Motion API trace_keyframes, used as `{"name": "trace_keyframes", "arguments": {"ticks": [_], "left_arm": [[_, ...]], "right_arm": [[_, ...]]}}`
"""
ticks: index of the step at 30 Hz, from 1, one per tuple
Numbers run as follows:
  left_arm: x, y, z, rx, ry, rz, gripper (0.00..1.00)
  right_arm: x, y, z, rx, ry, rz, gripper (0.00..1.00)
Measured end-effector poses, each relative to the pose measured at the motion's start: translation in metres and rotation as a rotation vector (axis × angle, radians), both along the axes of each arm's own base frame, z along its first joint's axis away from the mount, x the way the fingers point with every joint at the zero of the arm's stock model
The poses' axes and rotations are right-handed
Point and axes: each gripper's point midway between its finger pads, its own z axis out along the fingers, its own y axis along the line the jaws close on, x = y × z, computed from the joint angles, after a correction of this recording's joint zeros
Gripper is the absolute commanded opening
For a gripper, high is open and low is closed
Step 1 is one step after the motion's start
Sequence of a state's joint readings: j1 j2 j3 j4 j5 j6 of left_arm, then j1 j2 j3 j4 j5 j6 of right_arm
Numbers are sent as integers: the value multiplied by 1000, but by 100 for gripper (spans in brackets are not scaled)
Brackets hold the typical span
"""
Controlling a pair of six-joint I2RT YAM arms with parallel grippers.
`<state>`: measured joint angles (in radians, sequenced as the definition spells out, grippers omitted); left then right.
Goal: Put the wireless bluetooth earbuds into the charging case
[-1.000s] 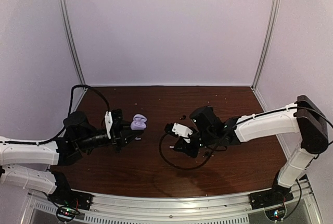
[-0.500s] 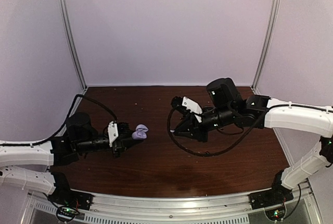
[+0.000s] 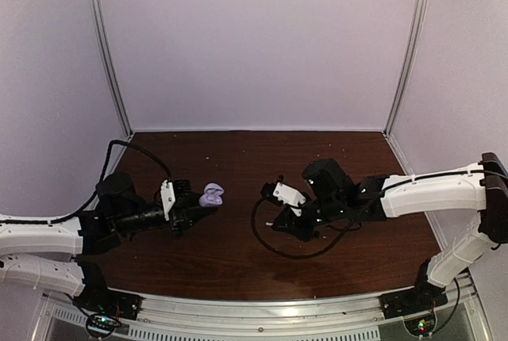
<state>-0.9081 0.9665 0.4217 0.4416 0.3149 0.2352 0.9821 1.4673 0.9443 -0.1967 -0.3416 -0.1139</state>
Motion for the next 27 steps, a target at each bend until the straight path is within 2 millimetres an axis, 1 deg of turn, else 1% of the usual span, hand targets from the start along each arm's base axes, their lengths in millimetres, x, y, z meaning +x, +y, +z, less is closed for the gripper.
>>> {"name": "trace_keyframes", "arguments": {"ticks": [2, 4, 10, 15, 18, 21, 27], "left_arm": [[2, 4, 2, -34, 8, 25, 0], [4, 6, 4, -56, 17, 42, 0], [9, 10, 10, -106, 19, 82, 0], [10, 14, 14, -130, 18, 101, 0], [10, 16, 14, -138, 17, 105, 0], [10, 16, 14, -138, 18, 107, 0], [10, 16, 14, -137, 18, 107, 0]], "right_arm": [[2, -3, -28, -24, 21, -26, 13], [6, 1, -46, -34, 32, -39, 13], [23, 25, -77, -5, 6, -39, 14], [28, 36, -104, -3, -1, -21, 16], [28, 41, -113, 8, -3, -8, 17], [29, 46, -116, 25, -9, 3, 20], [30, 53, -111, 77, -41, 29, 28]]}}
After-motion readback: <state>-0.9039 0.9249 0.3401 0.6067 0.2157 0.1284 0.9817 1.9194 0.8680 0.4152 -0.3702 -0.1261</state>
